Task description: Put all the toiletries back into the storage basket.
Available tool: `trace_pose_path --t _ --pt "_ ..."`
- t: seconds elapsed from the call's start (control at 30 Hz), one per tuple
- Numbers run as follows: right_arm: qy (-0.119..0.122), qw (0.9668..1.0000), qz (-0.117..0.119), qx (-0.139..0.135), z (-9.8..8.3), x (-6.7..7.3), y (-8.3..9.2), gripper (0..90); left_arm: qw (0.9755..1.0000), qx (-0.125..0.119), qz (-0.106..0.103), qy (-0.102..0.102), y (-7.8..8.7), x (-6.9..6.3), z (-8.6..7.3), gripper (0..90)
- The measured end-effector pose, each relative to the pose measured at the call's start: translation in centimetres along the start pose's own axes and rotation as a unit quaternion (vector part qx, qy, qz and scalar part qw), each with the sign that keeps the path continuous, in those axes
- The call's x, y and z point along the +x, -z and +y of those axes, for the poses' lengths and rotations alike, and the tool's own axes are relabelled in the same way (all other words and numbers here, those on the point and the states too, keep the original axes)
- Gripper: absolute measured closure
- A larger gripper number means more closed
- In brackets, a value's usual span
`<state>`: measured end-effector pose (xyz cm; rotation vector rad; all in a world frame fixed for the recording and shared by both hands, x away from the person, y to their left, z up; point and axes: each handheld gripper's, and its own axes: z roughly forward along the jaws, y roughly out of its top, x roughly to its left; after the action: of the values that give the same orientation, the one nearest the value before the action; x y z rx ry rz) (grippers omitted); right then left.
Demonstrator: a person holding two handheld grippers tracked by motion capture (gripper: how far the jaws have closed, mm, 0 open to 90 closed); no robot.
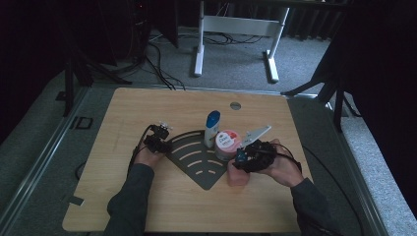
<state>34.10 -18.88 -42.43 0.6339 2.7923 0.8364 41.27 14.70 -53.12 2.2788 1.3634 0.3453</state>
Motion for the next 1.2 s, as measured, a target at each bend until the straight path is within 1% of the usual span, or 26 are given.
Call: trace_pose_path --t 0.03,0.13,0.27,0.33,0.63,0.8,0.87,0.97,1.03,1.2 --pt "0.001 1.0000 0.001 0.004 0.0 0.0 0.0 53.3 1.0000 0.000 -0.001 0.001 0.0 0.0 0.0 77.2" --pt "0.005 1.0000 0.000 0.003 0.0 0.3 0.0 53.3 1.0000 0.000 -0.001 0.001 0.0 0.0 0.0 77.3" --pt "0.004 1.0000 0.004 0.000 0.0 0.4 0.1 53.3 1.0000 -0.001 -0.001 0.001 0.0 0.0 0.0 77.3" --pt "0.008 1.0000 0.005 -0.003 0.0 0.7 0.2 53.3 1.0000 -0.001 -0.002 0.001 0.0 0.0 0.0 77.3" --pt "0.018 0.9998 0.011 -0.003 0.4 1.5 0.2 53.3 1.0000 0.000 -0.001 0.001 0.0 0.0 0.0 77.3" --pt "0.022 0.9996 0.018 -0.005 0.7 1.7 -0.2 53.3 1.0000 0.000 -0.001 0.001 0.0 0.0 0.0 77.4" --pt "0.022 0.9995 0.023 -0.004 0.9 1.7 -0.4 53.3 1.0000 0.000 -0.001 0.001 0.0 0.0 0.0 77.4" --pt "0.028 0.9993 0.024 -0.003 1.2 2.0 -0.7 53.3 1.0000 0.000 -0.002 0.001 0.0 0.1 0.0 77.4" --pt "0.027 0.9993 0.026 -0.003 1.3 2.1 -0.8 53.3 1.0000 0.000 -0.002 0.001 0.0 0.1 0.0 77.4" --pt "0.030 0.9990 0.030 -0.010 2.0 2.2 -1.1 53.3 1.0000 0.000 -0.002 0.001 0.0 0.1 0.0 77.4"
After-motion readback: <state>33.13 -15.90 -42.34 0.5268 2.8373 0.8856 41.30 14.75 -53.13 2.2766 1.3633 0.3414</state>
